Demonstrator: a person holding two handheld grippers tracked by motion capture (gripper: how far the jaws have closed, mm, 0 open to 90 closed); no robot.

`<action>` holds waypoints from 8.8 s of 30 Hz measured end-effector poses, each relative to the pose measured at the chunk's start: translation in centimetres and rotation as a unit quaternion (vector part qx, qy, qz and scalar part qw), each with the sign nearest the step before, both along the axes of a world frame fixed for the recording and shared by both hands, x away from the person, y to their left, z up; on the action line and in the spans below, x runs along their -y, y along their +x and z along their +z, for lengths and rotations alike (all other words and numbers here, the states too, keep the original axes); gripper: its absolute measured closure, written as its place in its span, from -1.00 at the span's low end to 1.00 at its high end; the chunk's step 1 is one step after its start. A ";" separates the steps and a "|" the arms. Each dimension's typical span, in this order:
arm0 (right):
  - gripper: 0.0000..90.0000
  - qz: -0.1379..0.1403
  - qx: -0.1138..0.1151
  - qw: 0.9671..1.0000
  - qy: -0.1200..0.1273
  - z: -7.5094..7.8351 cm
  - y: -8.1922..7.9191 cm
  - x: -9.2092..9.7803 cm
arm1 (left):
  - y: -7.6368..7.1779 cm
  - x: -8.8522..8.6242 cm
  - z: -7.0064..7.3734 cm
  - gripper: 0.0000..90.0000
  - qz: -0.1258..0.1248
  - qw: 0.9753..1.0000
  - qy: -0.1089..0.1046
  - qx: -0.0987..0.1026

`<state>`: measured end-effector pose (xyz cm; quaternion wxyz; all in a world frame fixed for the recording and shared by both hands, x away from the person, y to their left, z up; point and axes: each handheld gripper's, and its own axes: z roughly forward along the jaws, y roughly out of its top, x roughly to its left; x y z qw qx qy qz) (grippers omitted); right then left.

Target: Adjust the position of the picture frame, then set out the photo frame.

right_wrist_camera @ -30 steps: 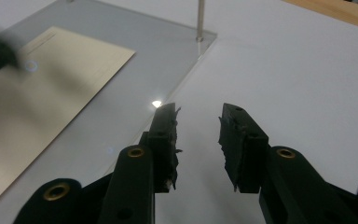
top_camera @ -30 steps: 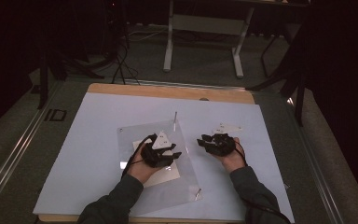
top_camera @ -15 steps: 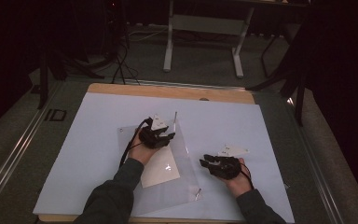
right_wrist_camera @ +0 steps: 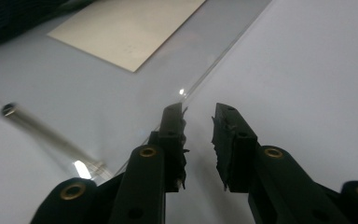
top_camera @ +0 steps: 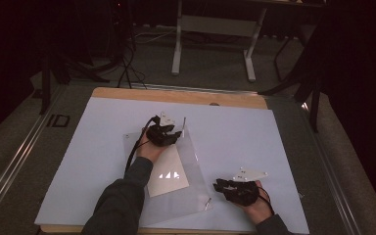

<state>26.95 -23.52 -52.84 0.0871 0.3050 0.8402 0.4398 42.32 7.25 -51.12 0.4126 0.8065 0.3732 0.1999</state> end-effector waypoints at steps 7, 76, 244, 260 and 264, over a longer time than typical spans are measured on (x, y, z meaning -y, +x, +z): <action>0.62 0.022 0.005 1.000 -0.015 0.0 -1.5 -0.2 | 0.9 0.2 -0.2 0.28 0.004 1.000 0.000 -0.005; 0.84 0.023 0.013 1.000 0.016 0.0 -3.6 -2.6 | 6.8 3.7 -0.8 0.89 -0.004 0.998 0.058 -0.040; 0.87 -0.184 0.033 0.982 0.025 1.4 16.8 0.4 | -1.3 -11.9 -0.4 0.89 0.093 0.993 -0.070 -0.014; 0.88 -0.192 -0.002 0.981 0.022 1.8 17.8 0.3 | 0.2 -12.0 -0.3 0.91 0.099 0.990 -0.083 -0.047; 0.89 -0.197 -0.008 0.980 0.026 1.8 18.2 0.2 | 0.6 -12.1 -0.3 0.91 0.101 0.989 -0.090 -0.056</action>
